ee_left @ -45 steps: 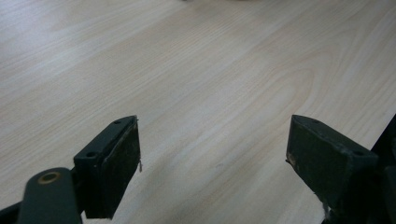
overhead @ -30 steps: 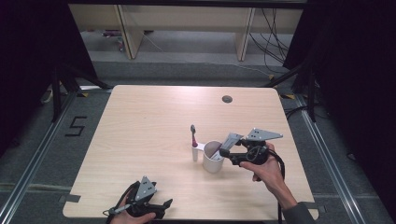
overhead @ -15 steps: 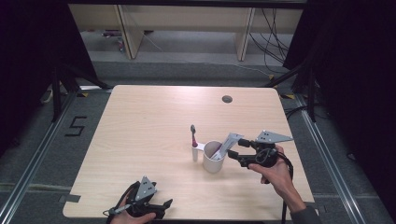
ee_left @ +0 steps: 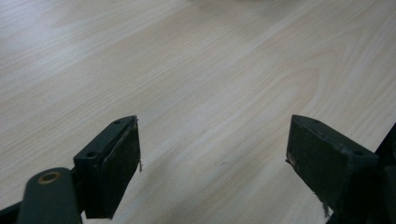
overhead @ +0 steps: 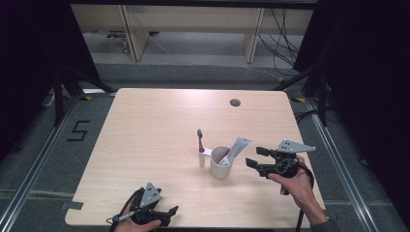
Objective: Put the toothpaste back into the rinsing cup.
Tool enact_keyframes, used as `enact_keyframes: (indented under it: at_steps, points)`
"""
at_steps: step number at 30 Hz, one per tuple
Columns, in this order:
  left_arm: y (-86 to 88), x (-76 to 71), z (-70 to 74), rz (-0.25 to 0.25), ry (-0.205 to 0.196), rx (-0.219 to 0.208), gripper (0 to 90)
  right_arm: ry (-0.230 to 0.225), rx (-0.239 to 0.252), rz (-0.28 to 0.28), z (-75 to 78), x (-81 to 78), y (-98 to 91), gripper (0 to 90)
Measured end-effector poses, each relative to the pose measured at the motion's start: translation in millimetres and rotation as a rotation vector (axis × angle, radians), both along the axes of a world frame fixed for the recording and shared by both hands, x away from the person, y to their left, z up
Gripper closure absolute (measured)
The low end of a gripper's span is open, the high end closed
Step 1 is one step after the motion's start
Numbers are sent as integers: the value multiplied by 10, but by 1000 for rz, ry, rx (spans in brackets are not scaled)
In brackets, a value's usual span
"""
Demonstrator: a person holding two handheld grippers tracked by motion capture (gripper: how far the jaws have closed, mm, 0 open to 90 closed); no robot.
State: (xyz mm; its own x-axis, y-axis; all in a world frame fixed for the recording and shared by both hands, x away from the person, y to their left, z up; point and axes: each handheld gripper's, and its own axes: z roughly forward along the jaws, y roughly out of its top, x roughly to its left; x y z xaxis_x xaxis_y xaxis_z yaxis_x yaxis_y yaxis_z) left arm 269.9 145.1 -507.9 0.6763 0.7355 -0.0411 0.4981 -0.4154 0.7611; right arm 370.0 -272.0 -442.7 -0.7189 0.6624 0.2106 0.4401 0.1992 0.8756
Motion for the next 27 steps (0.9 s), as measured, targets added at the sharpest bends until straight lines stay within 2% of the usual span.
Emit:
enact_keyframes:
  at_steps: [1, 2, 3, 4, 5, 6, 7, 8, 9, 10, 11, 12, 13, 14, 15, 16, 19, 20, 21, 22, 25, 26, 27]
  points:
    - [6, -1, 11, -5, 2, 16, 171, 3, 9, 1, -16, -8, -5, 313]
    - [-6, -6, 9, -5, 3, 0, 171, -6, 5, -3, -24, -10, -23, 313]
    - [-6, -8, 12, -5, 2, 2, 171, -20, -10, 0, -31, -6, -48, 313]
    - [-7, -6, 11, -5, 3, -1, 171, -11, -3, -4, -47, -14, -54, 313]
    - [3, 2, 10, -4, 1, 15, 171, 3, -8, -4, -56, -29, -69, 313]
    - [0, 5, 2, 1, -2, 5, 171, 19, 2, -9, -71, -44, -67, 313]
    - [-2, -1, 4, 3, 4, 1, 171, -6, -13, -5, -78, -36, -87, 313]
    - [-2, 0, 3, 4, 4, 1, 171, 26, -17, -10, -77, -64, -93, 313]
    - [-2, 0, 5, 3, 3, 3, 171, -10, -26, -4, -98, -47, -106, 311]
    - [-2, 3, 4, 1, 0, 3, 171, 5, -19, -8, -99, -63, -102, 308]
    - [0, 2, 10, 3, 0, 8, 171, -7, -34, -9, -102, -62, -116, 308]
    - [-2, 4, 5, 3, -1, 2, 171, 20, -10, -5, -103, -82, -113, 308]
    - [1, 5, 4, 3, 0, 6, 171, 1, -23, -8, -105, -76, -133, 308]
    - [3, 6, 4, 3, -1, 8, 171, 29, -11, -11, -107, -101, -131, 308]
    - [2, 3, 6, 6, -1, 7, 171, -9, -30, -6, -117, -85, -152, 308]
    - [-1, 1, 7, 4, 2, 3, 171, 7, -25, -6, -133, -94, -148, 308]
    - [0, 0, 11, 0, 0, 10, 171, 14, -40, -11, -146, -122, -181, 304]
    - [-4, -3, 10, -1, 0, 2, 171, 3, -36, -14, -161, -120, -188, 303]
    - [-2, -1, 10, 1, -1, 4, 171, 23, -37, -16, -164, -136, -195, 303]
    - [1, 2, 10, 3, -2, 6, 171, -6, -44, -17, -176, -124, -212, 302]
    - [3, 0, 6, 3, 2, 6, 171, 46, -28, -18, -183, -162, -228, 299]
    - [3, 2, 2, 7, 3, 7, 171, 1, -48, -18, -190, -145, -254, 298]
    - [10, 8, 0, 5, 5, 20, 171, 44, -17, -19, -193, -169, -243, 298]
